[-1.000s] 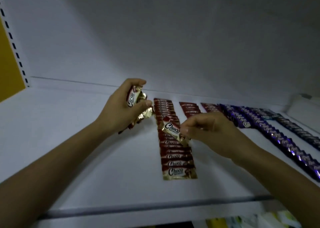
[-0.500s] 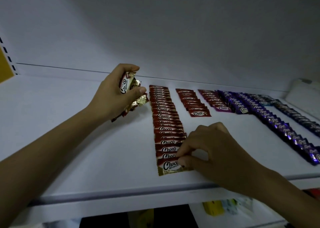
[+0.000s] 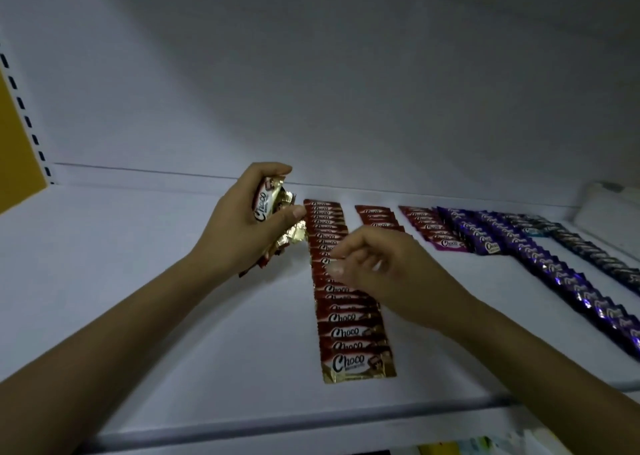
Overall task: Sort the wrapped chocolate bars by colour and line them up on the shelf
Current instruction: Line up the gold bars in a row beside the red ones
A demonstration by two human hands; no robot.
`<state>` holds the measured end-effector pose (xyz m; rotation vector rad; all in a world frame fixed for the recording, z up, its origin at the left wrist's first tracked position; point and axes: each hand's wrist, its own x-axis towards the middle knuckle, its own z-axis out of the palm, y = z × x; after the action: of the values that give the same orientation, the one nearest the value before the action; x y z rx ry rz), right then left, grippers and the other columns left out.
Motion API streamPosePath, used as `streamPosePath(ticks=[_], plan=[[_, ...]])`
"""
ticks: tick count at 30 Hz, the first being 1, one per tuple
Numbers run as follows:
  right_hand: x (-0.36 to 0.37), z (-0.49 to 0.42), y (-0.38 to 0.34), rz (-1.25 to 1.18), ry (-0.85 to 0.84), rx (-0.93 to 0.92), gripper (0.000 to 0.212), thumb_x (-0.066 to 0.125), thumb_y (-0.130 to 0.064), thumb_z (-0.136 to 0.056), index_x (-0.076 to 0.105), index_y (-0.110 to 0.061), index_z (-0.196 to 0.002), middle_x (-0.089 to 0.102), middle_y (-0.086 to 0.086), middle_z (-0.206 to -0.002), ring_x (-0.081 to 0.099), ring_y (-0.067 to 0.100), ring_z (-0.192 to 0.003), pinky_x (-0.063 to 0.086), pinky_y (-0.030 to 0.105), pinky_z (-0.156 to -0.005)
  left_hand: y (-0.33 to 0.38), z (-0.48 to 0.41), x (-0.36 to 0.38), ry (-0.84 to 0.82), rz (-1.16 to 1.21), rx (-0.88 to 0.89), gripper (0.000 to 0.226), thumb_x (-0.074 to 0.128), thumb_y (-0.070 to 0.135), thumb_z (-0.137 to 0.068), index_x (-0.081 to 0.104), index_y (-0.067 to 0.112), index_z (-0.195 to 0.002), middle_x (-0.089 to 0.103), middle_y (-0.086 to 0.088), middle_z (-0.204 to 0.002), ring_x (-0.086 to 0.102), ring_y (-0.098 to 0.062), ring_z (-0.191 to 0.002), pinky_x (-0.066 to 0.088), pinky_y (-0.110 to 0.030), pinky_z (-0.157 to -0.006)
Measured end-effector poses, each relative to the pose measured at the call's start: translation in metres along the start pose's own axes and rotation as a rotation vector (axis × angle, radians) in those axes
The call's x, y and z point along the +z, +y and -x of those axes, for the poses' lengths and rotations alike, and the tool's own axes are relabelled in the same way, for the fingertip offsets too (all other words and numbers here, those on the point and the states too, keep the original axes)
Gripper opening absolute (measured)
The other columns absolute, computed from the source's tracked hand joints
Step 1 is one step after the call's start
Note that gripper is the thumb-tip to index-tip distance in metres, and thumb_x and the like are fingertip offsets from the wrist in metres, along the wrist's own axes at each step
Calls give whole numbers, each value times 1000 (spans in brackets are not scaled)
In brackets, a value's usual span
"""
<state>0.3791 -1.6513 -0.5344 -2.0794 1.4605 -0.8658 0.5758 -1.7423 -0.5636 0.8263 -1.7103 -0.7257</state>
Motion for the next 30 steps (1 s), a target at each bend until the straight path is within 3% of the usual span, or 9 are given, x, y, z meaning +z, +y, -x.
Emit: streamPosePath(ticks=[3, 6, 9, 13, 19, 22, 26, 30], plan=[[14, -28, -3, -206, -18, 141, 28, 69, -42, -80, 58, -30, -102, 70, -5, -90, 67, 2, -81, 54, 24, -78, 0, 0, 1, 0, 18, 17, 49, 68, 46, -75, 51, 37, -119, 65, 14, -78, 65, -18, -55, 55, -31, -48], [23, -44, -5, -323, 38, 138, 26, 73, -28, -80, 62, -13, -98, 73, 4, -86, 71, 15, -79, 56, 33, -80, -1, -1, 1, -9, 35, 18, 46, 66, 47, -74, 52, 40, -117, 64, 14, -79, 64, -10, -63, 53, -23, -57], [23, -50, -5, -380, 77, 102, 12, 70, -15, -83, 66, -4, -84, 73, 5, -75, 70, 16, -68, 56, 24, -66, -1, -1, 0, -10, 28, 18, 49, 64, 47, -74, 51, 37, -120, 63, 21, -82, 62, -3, -71, 50, -15, -63], [16, -51, -5, -366, 129, 84, 9, 67, -12, -85, 69, -3, -84, 73, 7, -75, 69, 15, -62, 53, 20, -61, 1, -1, -1, -42, 75, -8, 56, 66, 49, -71, 51, 36, -123, 65, 10, -83, 65, -11, -68, 54, -25, -62], [4, -47, 3, -439, 171, 141, 2, 67, -14, -85, 67, -12, -86, 74, 2, -78, 69, 16, -67, 53, 21, -63, 3, -1, -3, -83, 73, -7, 51, 68, 43, -72, 49, 41, -119, 66, 7, -88, 68, -8, -69, 52, -19, -57], [3, -49, 3, -385, 129, 72, 14, 71, -15, -82, 68, -20, -95, 74, -2, -86, 70, 13, -78, 56, 23, -70, 4, 0, -2, -132, 36, 18, 51, 71, 41, -71, 50, 41, -117, 67, 17, -89, 68, -3, -77, 50, -13, -62], [-2, -54, 1, -204, 88, 40, 12, 70, -11, -82, 71, -23, -83, 72, -1, -82, 69, 15, -78, 58, 29, -75, 0, 0, -2, -176, -6, 43, 53, 77, 35, -70, 51, 41, -116, 62, 32, -96, 65, 4, -82, 47, -7, -63], [-23, -44, 0, -124, 72, 123, 11, 71, -16, -81, 69, -27, -80, 72, -7, -71, 63, -3, -57, 47, 11, -50, -6, -2, -9, -154, -86, 45, 49, 79, 26, -75, 52, 44, -113, 61, 32, -98, 63, 6, -83, 46, -6, -64]])
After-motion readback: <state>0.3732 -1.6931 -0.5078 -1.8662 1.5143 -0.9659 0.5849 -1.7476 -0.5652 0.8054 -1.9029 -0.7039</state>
